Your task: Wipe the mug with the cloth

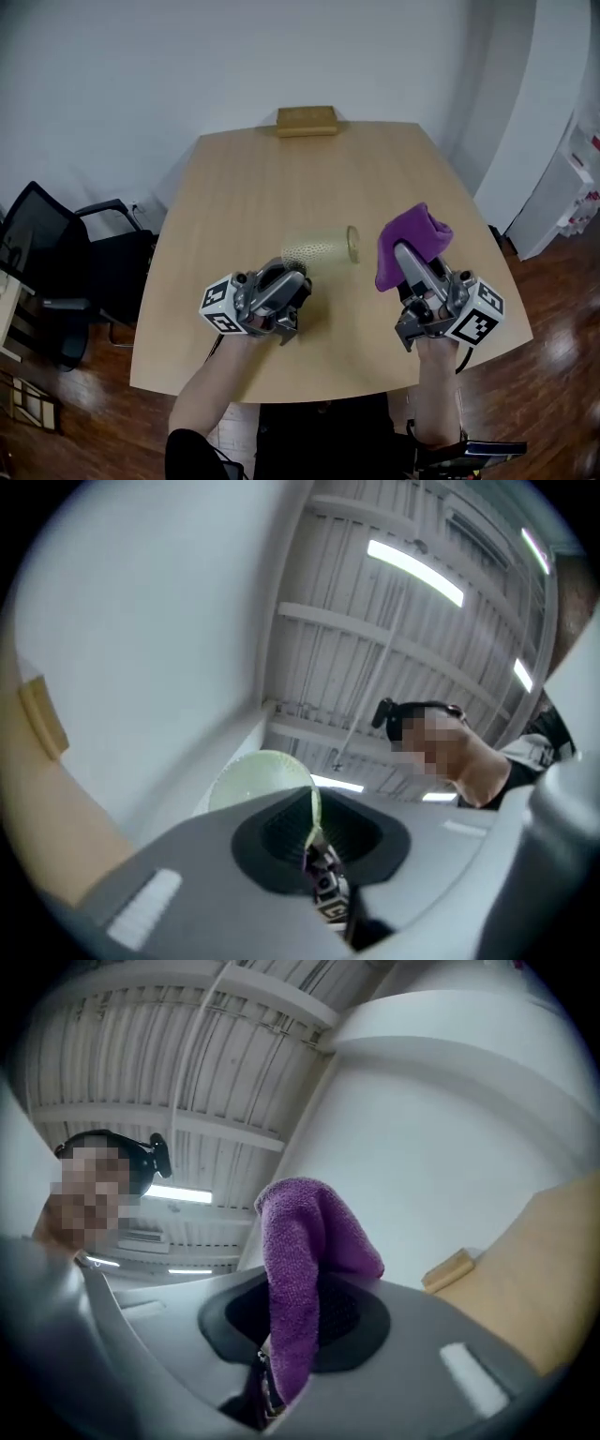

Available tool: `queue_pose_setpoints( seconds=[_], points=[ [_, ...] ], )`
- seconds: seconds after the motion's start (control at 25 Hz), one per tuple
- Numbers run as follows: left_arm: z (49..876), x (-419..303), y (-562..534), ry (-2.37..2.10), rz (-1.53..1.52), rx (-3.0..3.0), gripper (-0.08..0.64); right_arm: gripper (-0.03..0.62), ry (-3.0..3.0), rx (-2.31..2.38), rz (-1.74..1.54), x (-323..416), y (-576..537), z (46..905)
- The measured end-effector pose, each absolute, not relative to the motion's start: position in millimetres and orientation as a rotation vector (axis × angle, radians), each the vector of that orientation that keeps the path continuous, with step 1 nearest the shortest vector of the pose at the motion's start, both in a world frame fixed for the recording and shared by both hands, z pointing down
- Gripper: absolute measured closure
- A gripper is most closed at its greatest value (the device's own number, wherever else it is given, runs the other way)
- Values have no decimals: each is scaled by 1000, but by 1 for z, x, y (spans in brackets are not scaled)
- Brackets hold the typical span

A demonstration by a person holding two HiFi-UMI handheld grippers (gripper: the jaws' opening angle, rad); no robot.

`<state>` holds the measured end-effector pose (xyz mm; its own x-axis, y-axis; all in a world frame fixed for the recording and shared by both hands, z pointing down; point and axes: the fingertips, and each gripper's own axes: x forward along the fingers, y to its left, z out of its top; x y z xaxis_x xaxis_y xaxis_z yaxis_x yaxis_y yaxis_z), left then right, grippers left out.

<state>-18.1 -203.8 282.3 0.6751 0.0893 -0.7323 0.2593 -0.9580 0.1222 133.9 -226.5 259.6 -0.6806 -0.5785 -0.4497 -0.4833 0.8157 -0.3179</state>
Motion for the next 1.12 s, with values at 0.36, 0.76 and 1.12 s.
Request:
queue_pose_setpoints(
  seconds=[0.36,0.76,1.12],
  points=[
    [281,-10,-192,398,-1126,2646,514,537,2559,-671,-17,79,-204,239],
    [277,-21,-197,390,-1208,2601,517,537,2386,-825,-258,128,-241,275],
    [276,-21,-192,418,-1196,2626,514,537,2531,-645,-2,75,-193,249]
  ],
)
